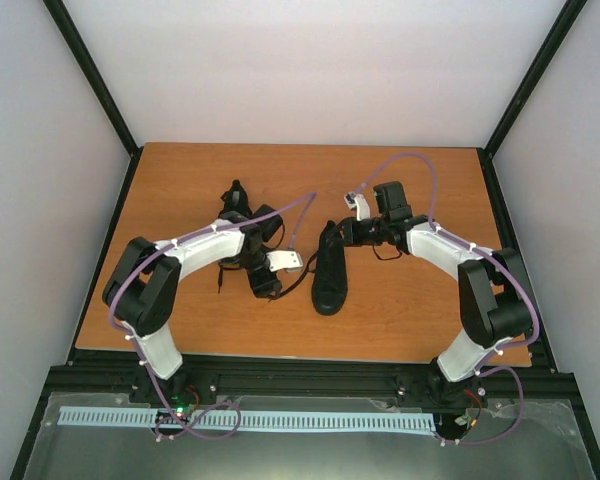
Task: Tie the shoes
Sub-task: Wrap the shoelace around the shoelace.
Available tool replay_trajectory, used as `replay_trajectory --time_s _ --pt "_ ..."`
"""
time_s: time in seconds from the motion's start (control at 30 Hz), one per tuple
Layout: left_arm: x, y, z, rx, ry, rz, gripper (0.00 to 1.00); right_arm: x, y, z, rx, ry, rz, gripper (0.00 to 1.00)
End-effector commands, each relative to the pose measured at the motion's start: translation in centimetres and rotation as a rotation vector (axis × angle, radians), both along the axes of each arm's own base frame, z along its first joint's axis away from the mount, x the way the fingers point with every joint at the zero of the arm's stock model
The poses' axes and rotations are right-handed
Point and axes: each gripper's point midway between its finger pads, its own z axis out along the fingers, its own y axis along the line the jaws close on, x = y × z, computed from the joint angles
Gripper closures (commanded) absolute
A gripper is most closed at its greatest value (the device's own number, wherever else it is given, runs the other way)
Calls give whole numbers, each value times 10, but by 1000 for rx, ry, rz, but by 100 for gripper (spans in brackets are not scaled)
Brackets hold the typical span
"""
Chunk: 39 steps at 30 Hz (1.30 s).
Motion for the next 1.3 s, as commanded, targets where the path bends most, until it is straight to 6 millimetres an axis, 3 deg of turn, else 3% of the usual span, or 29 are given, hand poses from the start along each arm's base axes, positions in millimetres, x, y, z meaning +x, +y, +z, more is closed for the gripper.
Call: replay_trajectory --time_s 0.0,0.17,0.4,0.43,0.6,0.67,1.0,1.27 --pt "17 9 -18 83 -78 38 32 5 8 8 21 -43 29 97" --pt "-1 17 -41 156 -101 5 34 5 8 6 19 -40 28 97" --pt "-7 10 -52 148 -101 12 44 5 7 3 12 -33 25 97" --pt "-9 11 -54 158 -108 0 48 5 7 4 11 -35 27 97" --pt "-16 17 -59 195 -96 -26 94 5 7 4 11 -36 22 97" --pt "-20 18 -56 182 -94 -38 99 5 7 3 10 -34 20 97" --pt "-35 -20 26 -84 -34 -70 99 7 7 3 -2 -31 20 97" --pt "-50 -59 110 -287 48 -164 99 11 4 1 -32 -34 10 97"
